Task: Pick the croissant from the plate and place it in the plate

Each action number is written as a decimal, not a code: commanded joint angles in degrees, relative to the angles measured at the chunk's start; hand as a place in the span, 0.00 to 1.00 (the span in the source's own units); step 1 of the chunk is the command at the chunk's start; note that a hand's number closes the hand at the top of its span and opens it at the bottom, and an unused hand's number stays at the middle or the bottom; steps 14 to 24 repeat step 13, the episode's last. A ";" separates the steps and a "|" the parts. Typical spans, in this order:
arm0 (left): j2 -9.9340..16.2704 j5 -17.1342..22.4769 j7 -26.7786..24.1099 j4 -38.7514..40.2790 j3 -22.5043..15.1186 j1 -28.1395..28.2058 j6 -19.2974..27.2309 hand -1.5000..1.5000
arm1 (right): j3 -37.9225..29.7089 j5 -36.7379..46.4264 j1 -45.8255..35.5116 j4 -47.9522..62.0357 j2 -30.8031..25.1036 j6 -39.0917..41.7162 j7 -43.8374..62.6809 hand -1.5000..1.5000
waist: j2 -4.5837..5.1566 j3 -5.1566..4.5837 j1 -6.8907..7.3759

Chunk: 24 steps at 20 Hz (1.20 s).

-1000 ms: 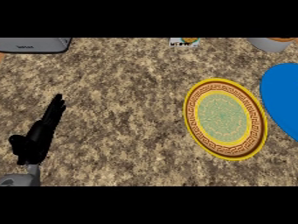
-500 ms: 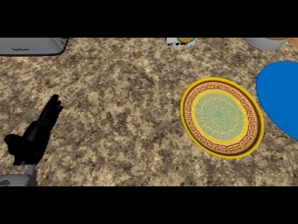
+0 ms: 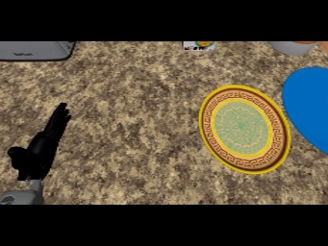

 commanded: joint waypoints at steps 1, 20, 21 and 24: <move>0.35 0.09 1.19 -2.38 0.91 1.06 0.06 0.50 | -2.08 -1.89 7.11 4.83 -3.66 8.22 -7.63 0.00 | -0.01 0.04 0.19; -1.99 -1.52 -0.88 1.62 1.22 -1.17 -1.31 0.50 | 0.04 0.16 8.37 20.69 -8.54 10.94 -23.11 0.00 | 0.20 0.19 0.55; -1.99 -1.52 -0.88 1.62 1.22 -1.17 -1.31 0.50 | 0.04 0.16 8.37 20.69 -8.54 10.94 -23.11 0.00 | 0.20 0.19 0.55; -1.99 -1.52 -0.88 1.62 1.22 -1.17 -1.31 0.50 | 0.04 0.16 8.37 20.69 -8.54 10.94 -23.11 0.00 | 0.20 0.19 0.55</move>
